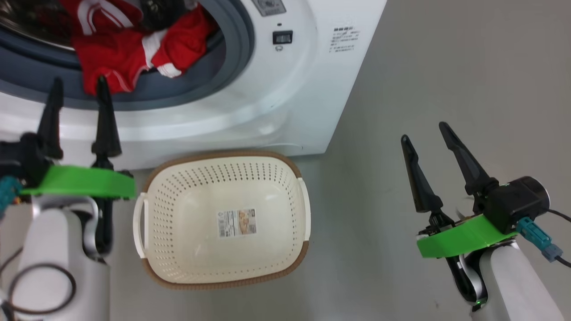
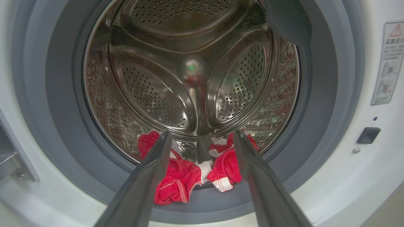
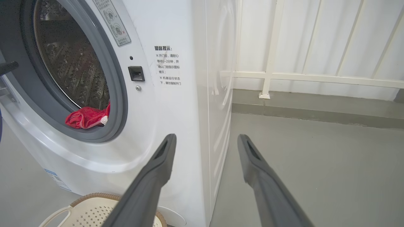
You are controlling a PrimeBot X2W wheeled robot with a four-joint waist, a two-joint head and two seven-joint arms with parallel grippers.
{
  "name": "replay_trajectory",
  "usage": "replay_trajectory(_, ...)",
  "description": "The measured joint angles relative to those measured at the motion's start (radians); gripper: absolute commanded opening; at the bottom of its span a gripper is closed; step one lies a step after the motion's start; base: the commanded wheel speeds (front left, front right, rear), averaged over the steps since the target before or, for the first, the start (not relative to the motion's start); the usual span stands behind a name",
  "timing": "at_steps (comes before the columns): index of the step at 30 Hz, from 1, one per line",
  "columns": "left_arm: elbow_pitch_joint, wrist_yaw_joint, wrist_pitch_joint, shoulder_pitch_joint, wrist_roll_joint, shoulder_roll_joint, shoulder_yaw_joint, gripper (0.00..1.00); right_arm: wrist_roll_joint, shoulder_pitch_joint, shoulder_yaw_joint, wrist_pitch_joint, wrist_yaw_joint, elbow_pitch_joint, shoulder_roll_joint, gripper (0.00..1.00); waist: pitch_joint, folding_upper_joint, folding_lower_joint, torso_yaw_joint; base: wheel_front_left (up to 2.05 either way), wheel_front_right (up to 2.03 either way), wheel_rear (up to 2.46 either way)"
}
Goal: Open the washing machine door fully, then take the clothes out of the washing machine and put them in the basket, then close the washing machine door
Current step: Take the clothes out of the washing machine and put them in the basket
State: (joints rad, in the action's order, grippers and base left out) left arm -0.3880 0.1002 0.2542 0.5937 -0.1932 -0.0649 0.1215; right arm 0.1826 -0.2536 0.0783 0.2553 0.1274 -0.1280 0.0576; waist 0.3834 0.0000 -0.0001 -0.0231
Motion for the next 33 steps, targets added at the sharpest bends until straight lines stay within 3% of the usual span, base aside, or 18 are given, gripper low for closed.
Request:
replay_trajectory(11,-0.214,0.004,-0.008,0.228,0.011,-0.046,-0.016,1.0,0.0,-0.059,0.031,0.0,0.0,0.005,0.003,1.0,0.099,0.0,0.0001,-0.02,0.0,0.0,0.0)
replay_trajectory(17,-0.301,-0.036,-0.069,0.351,0.028,-0.075,-0.017,1.0,0.0,-0.081,0.031,0.0,0.0,0.004,0.006,1.0,0.152,0.0,0.0001,-0.037,0.0,0.0,0.0)
replay_trajectory(26,-0.367,-0.126,-0.184,0.433,0.143,-0.142,-0.085,1.0,0.002,-0.105,0.039,0.0,0.0,-0.003,0.005,1.0,0.204,0.0,0.0001,-0.056,0.0,0.0,0.0)
replay_trajectory(33,-0.384,-0.136,-0.309,0.441,0.171,-0.173,-0.106,1.0,0.033,-0.127,0.052,0.0,0.0,-0.012,0.002,1.0,0.221,0.0,0.0001,-0.062,0.0,0.0,0.0)
